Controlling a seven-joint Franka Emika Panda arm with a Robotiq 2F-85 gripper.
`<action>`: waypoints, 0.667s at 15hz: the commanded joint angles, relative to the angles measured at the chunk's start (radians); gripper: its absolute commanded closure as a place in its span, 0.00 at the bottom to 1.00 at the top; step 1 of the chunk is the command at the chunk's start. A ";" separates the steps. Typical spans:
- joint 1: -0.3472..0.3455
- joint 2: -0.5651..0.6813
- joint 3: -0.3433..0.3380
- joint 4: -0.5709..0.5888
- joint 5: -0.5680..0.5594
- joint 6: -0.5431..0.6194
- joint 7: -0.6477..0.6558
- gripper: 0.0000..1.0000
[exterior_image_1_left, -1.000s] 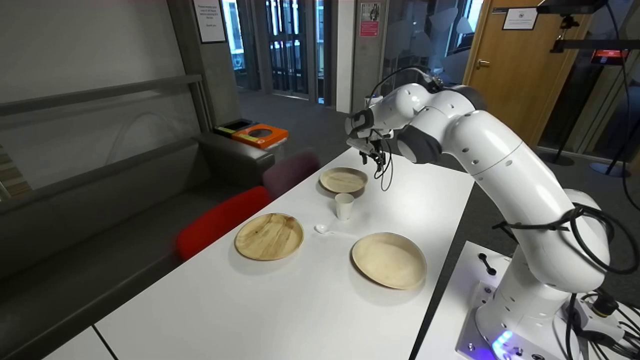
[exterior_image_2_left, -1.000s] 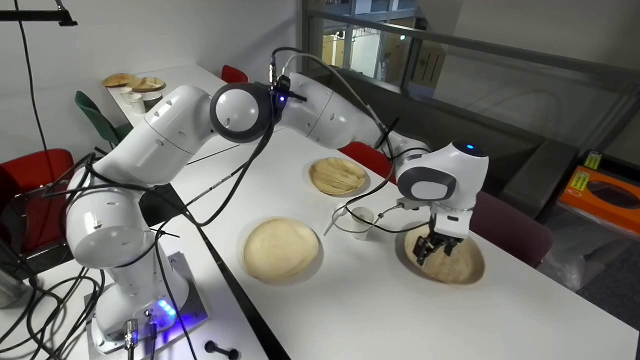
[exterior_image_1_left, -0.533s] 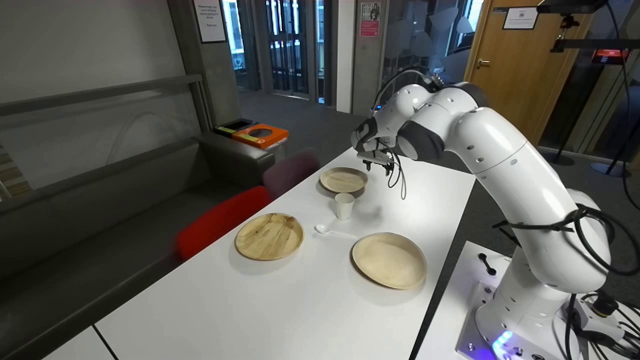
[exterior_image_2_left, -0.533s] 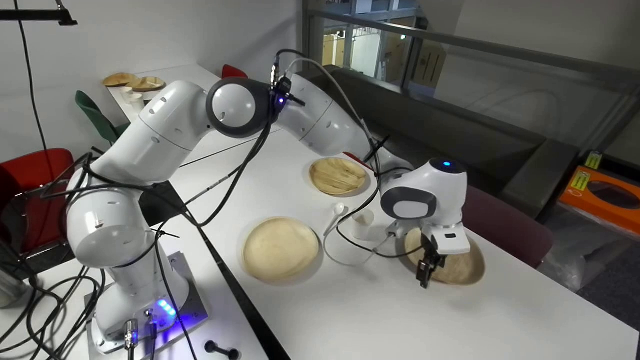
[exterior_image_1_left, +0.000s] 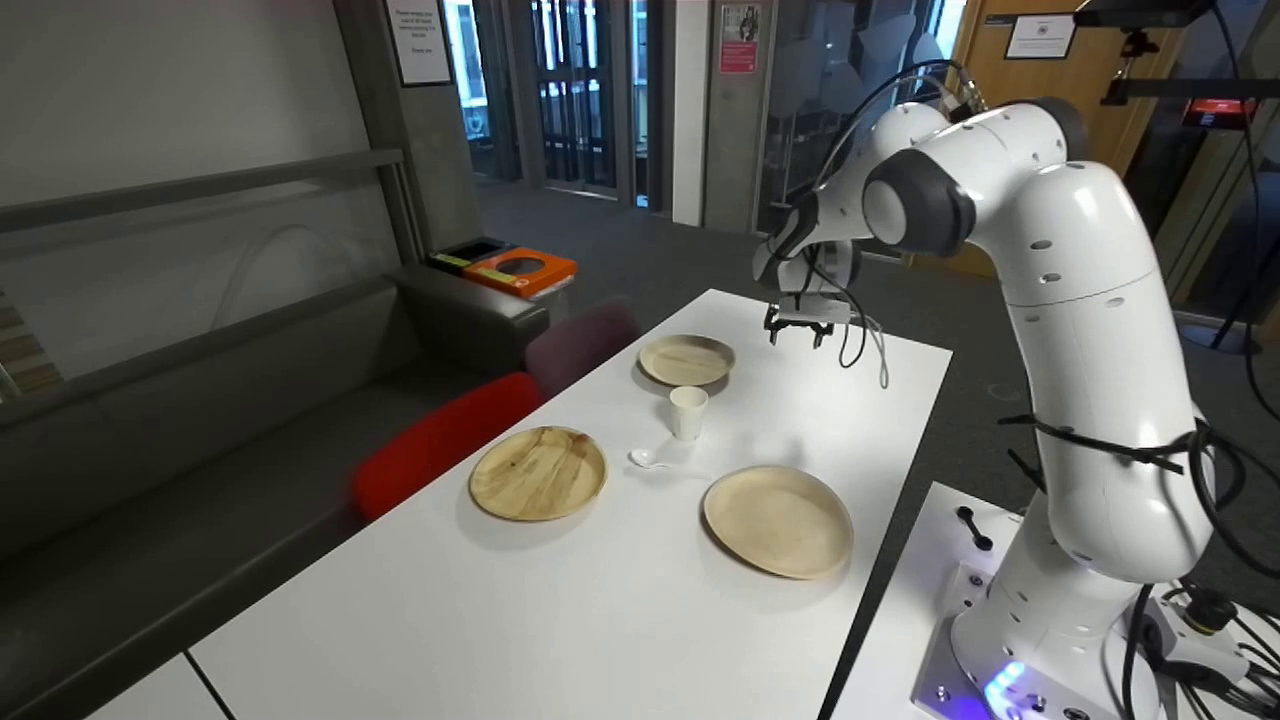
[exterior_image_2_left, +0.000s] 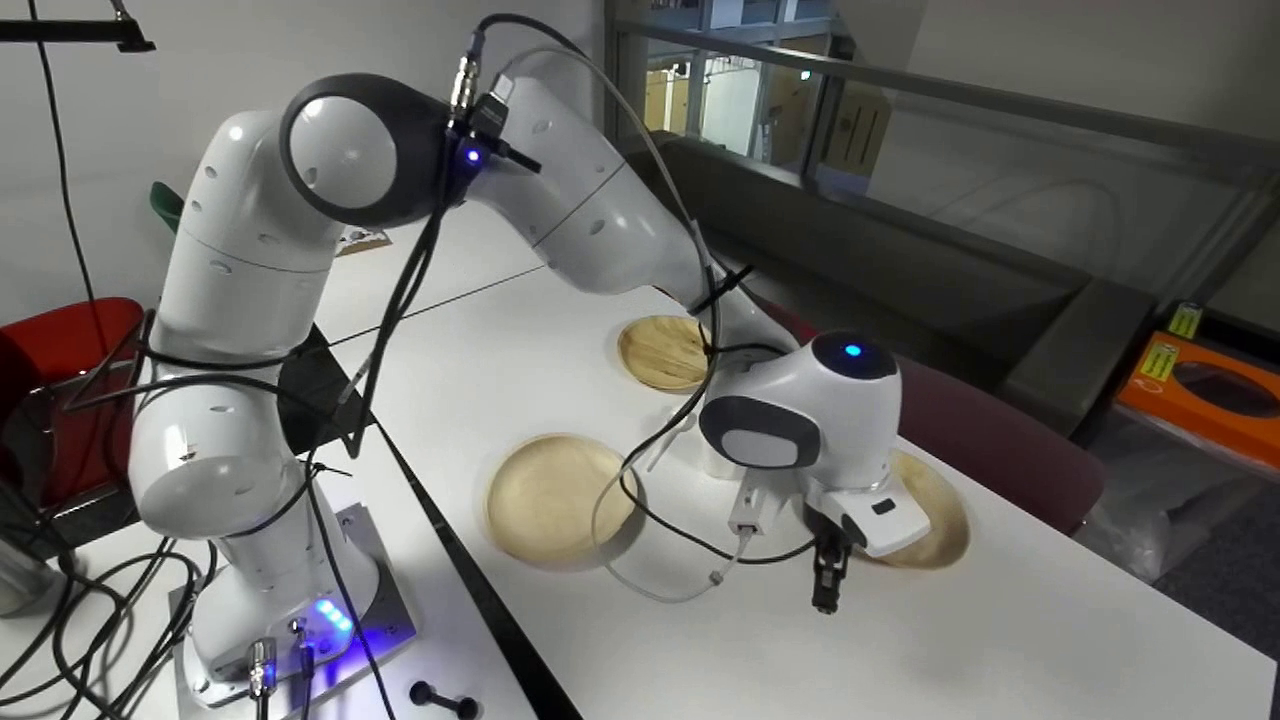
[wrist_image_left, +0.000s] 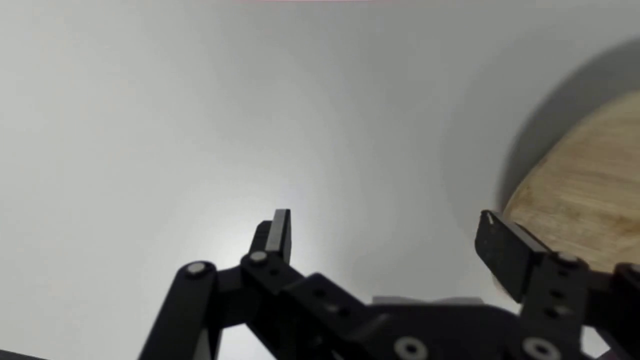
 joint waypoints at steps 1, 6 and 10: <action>0.033 -0.236 -0.014 -0.236 -0.046 -0.073 -0.154 0.00; -0.060 -0.409 0.134 -0.377 -0.337 -0.250 -0.111 0.00; -0.062 -0.441 0.244 -0.451 -0.478 -0.300 -0.008 0.00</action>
